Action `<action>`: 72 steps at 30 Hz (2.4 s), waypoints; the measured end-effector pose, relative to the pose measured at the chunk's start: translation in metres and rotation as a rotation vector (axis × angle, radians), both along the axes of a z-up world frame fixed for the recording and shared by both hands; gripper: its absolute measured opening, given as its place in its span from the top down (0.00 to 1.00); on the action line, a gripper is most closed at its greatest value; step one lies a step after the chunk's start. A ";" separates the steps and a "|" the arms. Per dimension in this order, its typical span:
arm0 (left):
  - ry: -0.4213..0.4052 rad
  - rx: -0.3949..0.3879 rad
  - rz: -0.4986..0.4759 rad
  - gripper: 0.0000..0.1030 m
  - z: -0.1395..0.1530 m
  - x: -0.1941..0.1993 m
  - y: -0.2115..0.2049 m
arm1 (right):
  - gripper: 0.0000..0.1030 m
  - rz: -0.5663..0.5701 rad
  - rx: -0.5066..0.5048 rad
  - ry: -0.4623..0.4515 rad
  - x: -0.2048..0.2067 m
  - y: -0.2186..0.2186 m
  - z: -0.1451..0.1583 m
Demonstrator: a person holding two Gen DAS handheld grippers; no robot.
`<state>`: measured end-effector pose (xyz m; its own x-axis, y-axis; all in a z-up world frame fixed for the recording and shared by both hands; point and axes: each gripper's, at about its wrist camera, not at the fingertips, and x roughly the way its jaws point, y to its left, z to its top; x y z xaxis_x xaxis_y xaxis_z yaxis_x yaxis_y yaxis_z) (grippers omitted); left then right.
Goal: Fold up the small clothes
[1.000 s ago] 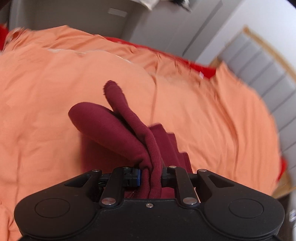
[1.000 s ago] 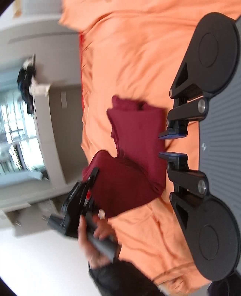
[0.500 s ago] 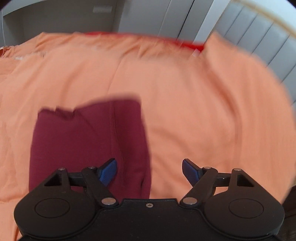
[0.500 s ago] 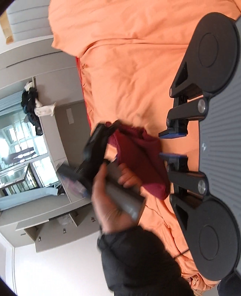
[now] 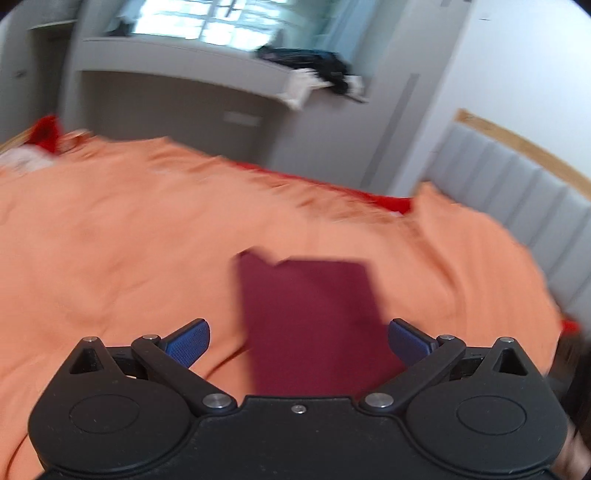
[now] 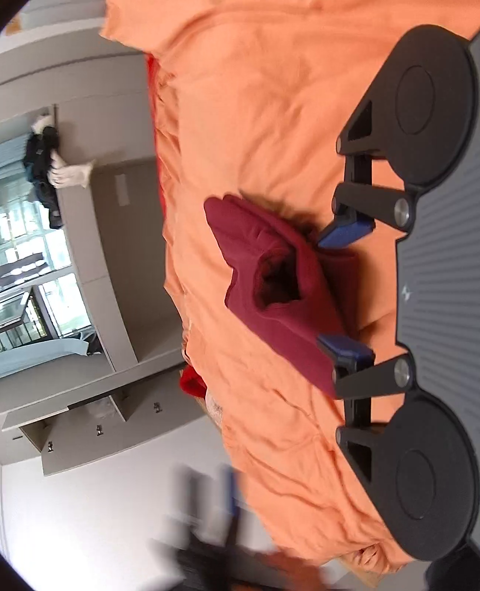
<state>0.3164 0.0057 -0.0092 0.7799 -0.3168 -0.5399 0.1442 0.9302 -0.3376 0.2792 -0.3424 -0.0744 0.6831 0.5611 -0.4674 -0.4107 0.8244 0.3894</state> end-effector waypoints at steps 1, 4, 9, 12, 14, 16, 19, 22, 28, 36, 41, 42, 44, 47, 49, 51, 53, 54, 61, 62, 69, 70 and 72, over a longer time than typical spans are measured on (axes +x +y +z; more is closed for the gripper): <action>0.019 -0.014 0.022 0.01 -0.013 -0.007 0.011 | 0.53 0.018 0.007 0.009 0.009 0.005 0.000; 0.066 -0.052 0.068 0.01 -0.038 -0.014 0.036 | 0.63 0.047 -0.024 -0.002 0.027 0.022 -0.001; 0.084 -0.047 0.038 0.02 -0.050 -0.005 0.039 | 0.93 0.103 0.047 0.040 0.035 0.020 0.007; 0.079 -0.037 0.002 0.02 -0.055 0.005 0.022 | 0.93 0.086 0.081 0.041 0.020 0.001 0.002; 0.094 -0.049 -0.009 0.02 -0.068 0.010 0.015 | 0.93 0.085 0.078 0.105 0.017 -0.007 -0.020; 0.120 -0.062 -0.017 0.02 -0.081 0.016 0.014 | 0.92 0.063 0.060 0.182 0.020 -0.011 -0.048; 0.139 -0.053 -0.046 0.03 -0.093 0.019 0.011 | 0.80 0.051 0.171 0.250 0.023 -0.030 -0.063; 0.103 0.000 -0.057 0.03 -0.093 0.019 0.008 | 0.26 0.016 0.249 0.152 0.031 -0.053 -0.038; 0.077 0.009 -0.084 0.03 -0.090 0.015 0.001 | 0.20 -0.045 0.229 0.187 0.142 -0.052 -0.017; 0.072 0.040 -0.081 0.03 -0.090 0.014 0.003 | 0.50 -0.014 0.365 0.343 0.227 -0.042 -0.068; 0.073 0.023 -0.069 0.03 -0.089 0.013 0.007 | 0.80 0.081 0.370 0.227 0.233 -0.036 -0.053; 0.072 0.022 -0.067 0.03 -0.089 0.012 0.007 | 0.81 0.109 0.356 0.201 0.233 -0.033 -0.046; 0.069 0.026 -0.070 0.03 -0.089 0.012 0.005 | 0.82 0.169 0.351 0.151 0.233 -0.027 -0.032; 0.071 0.031 -0.072 0.03 -0.090 0.013 0.004 | 0.82 0.185 0.394 0.087 0.241 -0.033 -0.019; 0.073 0.035 -0.074 0.03 -0.090 0.013 0.004 | 0.82 0.167 0.459 0.126 0.257 -0.041 -0.030; 0.066 0.061 -0.078 0.03 -0.090 0.013 0.002 | 0.82 0.135 0.480 0.244 0.273 -0.047 -0.058; 0.056 0.096 -0.075 0.03 -0.090 0.012 -0.001 | 0.81 0.058 0.424 0.341 0.278 -0.052 -0.091; 0.056 0.099 -0.076 0.03 -0.090 0.012 -0.001 | 0.81 0.037 0.429 0.354 0.277 -0.057 -0.102; 0.039 0.071 -0.061 0.03 -0.084 0.010 0.007 | 0.48 0.033 0.415 0.207 0.202 -0.086 -0.066; 0.020 0.097 -0.051 0.03 -0.083 0.009 0.005 | 0.48 0.050 0.385 0.174 0.179 -0.088 -0.057; -0.064 0.325 -0.148 0.02 -0.084 0.026 -0.040 | 0.34 -0.108 0.170 0.012 0.054 -0.067 -0.017; -0.055 0.371 -0.169 0.02 -0.088 0.032 -0.049 | 0.34 -0.119 0.127 -0.009 0.045 -0.060 -0.016; -0.011 0.434 -0.218 0.07 -0.102 0.042 -0.065 | 0.34 -0.111 0.114 -0.011 0.040 -0.043 -0.013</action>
<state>0.3589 -0.0595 -0.1107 0.7267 -0.2210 -0.6505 0.3526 0.9326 0.0771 0.3191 -0.3854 -0.0872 0.7489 0.5305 -0.3971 -0.3240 0.8159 0.4789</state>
